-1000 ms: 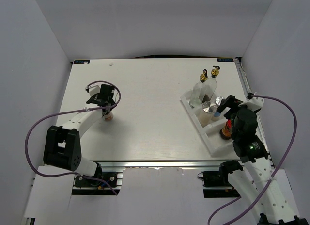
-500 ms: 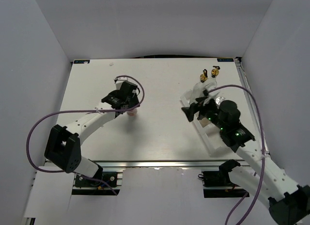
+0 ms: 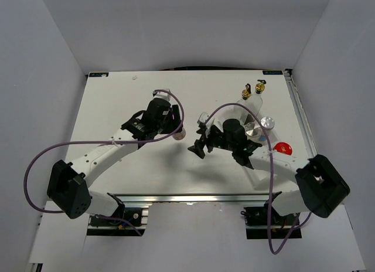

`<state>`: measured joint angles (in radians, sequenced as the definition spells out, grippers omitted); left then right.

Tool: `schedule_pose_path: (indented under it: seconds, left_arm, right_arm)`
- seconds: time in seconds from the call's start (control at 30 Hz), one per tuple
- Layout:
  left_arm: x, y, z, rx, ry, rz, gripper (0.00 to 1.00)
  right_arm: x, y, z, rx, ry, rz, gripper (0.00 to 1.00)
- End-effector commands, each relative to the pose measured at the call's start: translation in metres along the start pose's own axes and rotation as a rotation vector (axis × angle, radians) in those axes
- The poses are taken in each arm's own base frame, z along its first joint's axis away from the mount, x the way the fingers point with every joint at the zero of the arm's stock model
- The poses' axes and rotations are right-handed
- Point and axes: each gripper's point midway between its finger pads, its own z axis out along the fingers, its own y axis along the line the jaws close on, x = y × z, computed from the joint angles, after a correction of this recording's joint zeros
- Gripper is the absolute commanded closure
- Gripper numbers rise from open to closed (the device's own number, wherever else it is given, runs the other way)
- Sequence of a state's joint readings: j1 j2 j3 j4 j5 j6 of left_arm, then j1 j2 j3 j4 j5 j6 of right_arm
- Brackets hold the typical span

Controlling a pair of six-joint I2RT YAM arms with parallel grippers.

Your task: Organize the condiment bottles

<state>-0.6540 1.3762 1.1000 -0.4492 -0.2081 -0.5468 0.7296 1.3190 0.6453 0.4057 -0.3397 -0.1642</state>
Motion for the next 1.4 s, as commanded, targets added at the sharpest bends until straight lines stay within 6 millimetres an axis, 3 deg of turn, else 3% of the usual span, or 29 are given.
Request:
schedule_pose_path:
  seconds: [0.0, 0.2, 0.27, 0.33, 0.37, 0.43, 0.47, 0.67, 0.8, 0.87, 0.9, 1.0, 1.13, 1.27, 1.37]
  left_arm:
    - [-0.042, -0.026, -0.024, 0.113, -0.148, -0.049, 1.0]
    - [-0.04, -0.021, -0.028, 0.088, -0.146, -0.053, 1.0]
    - [-0.038, -0.024, -0.029, 0.101, -0.142, -0.057, 1.0]
    - [-0.036, -0.026, -0.03, 0.115, -0.136, -0.056, 1.0]
    - [-0.034, -0.026, -0.031, 0.115, -0.131, -0.056, 1.0]
    - [-0.034, -0.025, -0.03, 0.105, -0.126, -0.056, 1.0]
    - [-0.032, -0.024, -0.03, 0.1, -0.121, -0.053, 1.0]
    - [-0.034, -0.025, -0.034, 0.103, -0.121, -0.052, 1.0]
    - [-0.039, -0.026, -0.038, 0.115, -0.141, -0.066, 1.0]
    - [-0.042, -0.028, -0.041, 0.124, -0.152, -0.068, 1.0]
    - [-0.043, -0.028, -0.042, 0.126, -0.154, -0.07, 1.0]
    - [-0.045, -0.029, -0.044, 0.129, -0.157, -0.071, 1.0]
    - [-0.044, -0.029, -0.045, 0.129, -0.155, -0.076, 1.0]
    - [-0.046, -0.031, -0.048, 0.14, -0.157, -0.082, 1.0]
    - [-0.045, -0.033, -0.049, 0.154, -0.156, -0.085, 1.0]
  right_arm:
    - [-0.057, 0.004, 0.019, -0.062, -0.216, -0.093, 0.11]
    - [-0.066, 0.001, 0.056, -0.067, -0.286, -0.132, 0.11]
    - [-0.08, 0.001, 0.061, -0.067, -0.334, -0.145, 0.11]
    - [-0.081, 0.002, 0.067, -0.076, -0.354, -0.13, 0.11]
    - [-0.095, 0.003, 0.067, -0.079, -0.406, -0.146, 0.11]
    - [-0.094, 0.002, 0.075, -0.086, -0.417, -0.125, 0.11]
    - [-0.103, -0.001, 0.077, -0.084, -0.436, -0.126, 0.11]
    - [-0.109, -0.001, 0.084, -0.091, -0.473, -0.094, 0.22]
    - [-0.109, -0.002, 0.081, -0.083, -0.475, -0.086, 0.44]
    - [-0.107, 0.005, 0.082, -0.117, -0.466, -0.089, 0.41]
    - [-0.106, 0.006, 0.084, -0.128, -0.455, -0.086, 0.32]
    - [-0.104, 0.009, 0.086, -0.148, -0.451, -0.091, 0.18]
    - [-0.105, 0.011, 0.093, -0.179, -0.444, -0.096, 0.15]
    - [-0.104, 0.013, 0.102, -0.197, -0.433, -0.087, 0.3]
    - [-0.1, 0.013, 0.104, -0.194, -0.432, -0.073, 0.57]
